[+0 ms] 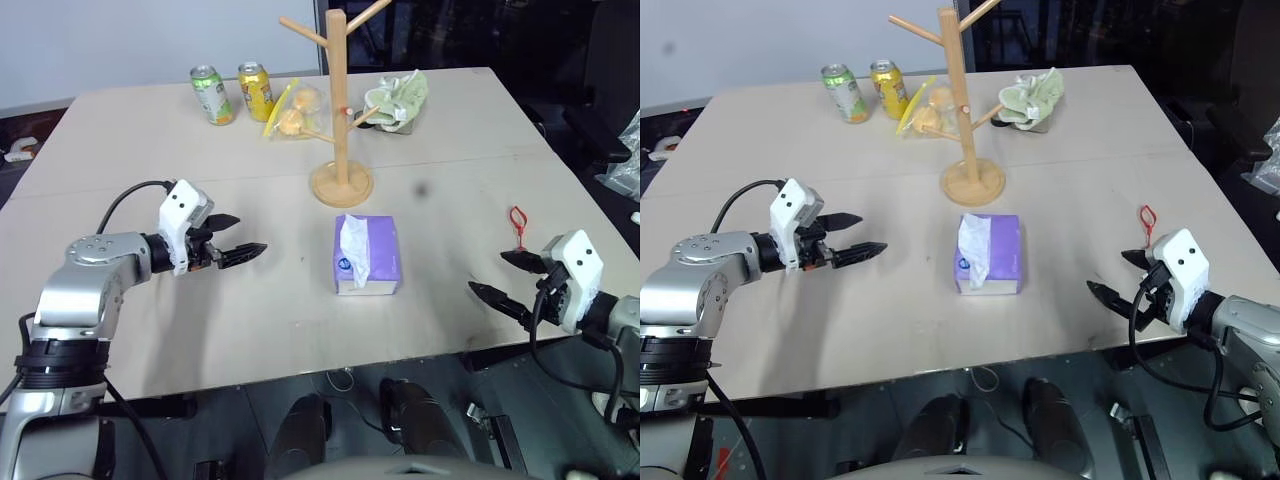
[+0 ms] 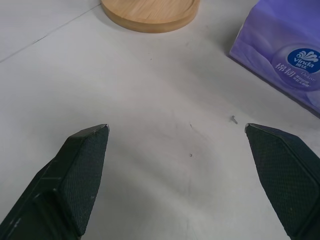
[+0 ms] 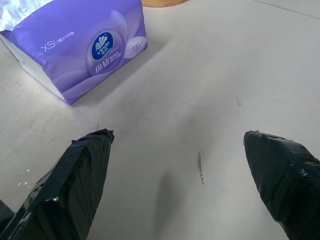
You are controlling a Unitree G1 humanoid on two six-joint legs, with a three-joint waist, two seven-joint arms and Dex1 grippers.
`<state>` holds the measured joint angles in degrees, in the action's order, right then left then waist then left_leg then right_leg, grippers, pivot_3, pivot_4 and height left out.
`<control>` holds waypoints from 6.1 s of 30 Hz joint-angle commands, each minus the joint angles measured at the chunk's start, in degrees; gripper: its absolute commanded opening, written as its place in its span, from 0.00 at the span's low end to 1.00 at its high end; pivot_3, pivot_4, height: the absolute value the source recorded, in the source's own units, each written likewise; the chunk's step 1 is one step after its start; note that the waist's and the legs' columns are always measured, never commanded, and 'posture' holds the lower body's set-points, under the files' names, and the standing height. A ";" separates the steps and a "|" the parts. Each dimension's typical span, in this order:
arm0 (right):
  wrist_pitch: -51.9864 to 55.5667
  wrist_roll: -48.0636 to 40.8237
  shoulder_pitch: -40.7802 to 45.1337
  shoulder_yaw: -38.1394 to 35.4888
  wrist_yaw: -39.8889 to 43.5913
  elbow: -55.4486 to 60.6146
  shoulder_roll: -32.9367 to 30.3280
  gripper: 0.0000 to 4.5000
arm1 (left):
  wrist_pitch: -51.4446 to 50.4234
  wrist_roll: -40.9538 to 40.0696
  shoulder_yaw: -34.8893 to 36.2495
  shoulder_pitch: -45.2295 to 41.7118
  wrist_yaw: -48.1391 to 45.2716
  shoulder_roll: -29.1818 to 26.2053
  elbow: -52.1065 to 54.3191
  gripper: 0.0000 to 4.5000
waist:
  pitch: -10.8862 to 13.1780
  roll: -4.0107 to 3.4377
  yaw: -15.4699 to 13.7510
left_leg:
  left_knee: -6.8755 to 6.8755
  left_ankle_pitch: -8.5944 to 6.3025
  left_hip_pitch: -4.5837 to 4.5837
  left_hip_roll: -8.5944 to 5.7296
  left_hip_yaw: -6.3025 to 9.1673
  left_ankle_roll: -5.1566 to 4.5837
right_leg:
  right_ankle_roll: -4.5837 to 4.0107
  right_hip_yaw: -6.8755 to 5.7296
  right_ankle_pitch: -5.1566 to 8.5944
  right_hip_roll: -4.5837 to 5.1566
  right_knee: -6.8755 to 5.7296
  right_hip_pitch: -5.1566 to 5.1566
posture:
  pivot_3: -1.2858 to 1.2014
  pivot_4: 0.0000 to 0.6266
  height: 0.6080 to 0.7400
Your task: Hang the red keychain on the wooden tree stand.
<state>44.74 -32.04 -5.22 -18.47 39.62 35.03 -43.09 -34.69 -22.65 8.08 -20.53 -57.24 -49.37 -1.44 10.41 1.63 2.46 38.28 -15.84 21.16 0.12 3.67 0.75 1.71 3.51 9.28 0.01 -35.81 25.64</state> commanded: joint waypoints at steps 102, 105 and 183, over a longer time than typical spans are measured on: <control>6.46 -2.17 9.04 -6.69 -29.76 -6.02 3.64 1.00 | -4.29 -18.14 -5.56 -19.08 11.23 7.40 10.89 0.98 | -0.06 0.55 -0.59 | 0.15 -0.04 0.02 -0.14 -0.26 -0.07 | 0.11 0.39 -0.09 0.02 -0.06 -0.05 | 0.52 0.24 1.00; 6.57 -0.75 8.84 -5.45 -27.78 -9.78 3.12 1.00 | -5.06 -18.70 -9.75 -21.90 6.29 9.91 10.78 0.98 | -0.03 0.47 0.47 | -0.04 -0.05 0.11 0.02 -0.42 -0.09 | 0.13 0.60 -0.10 -0.20 -0.07 -0.03 | 0.52 0.24 1.00; -45.97 35.06 34.56 28.78 -24.53 -29.48 30.56 0.01 | -25.69 -44.84 20.21 -8.92 32.92 16.47 27.05 1.00 | 0.10 0.16 1.31 | 0.08 -0.25 -0.28 0.02 -0.80 -0.39 | 0.36 1.06 -0.23 -0.27 -0.03 -0.01 | 0.52 0.24 1.00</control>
<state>2.60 2.18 27.65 10.85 16.33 6.60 -12.72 -61.44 -65.71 27.12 -29.28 -25.46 -32.48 23.51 10.51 1.80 3.78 38.36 -16.09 20.89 0.12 2.88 0.37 2.07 4.56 9.04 -0.26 -35.84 25.63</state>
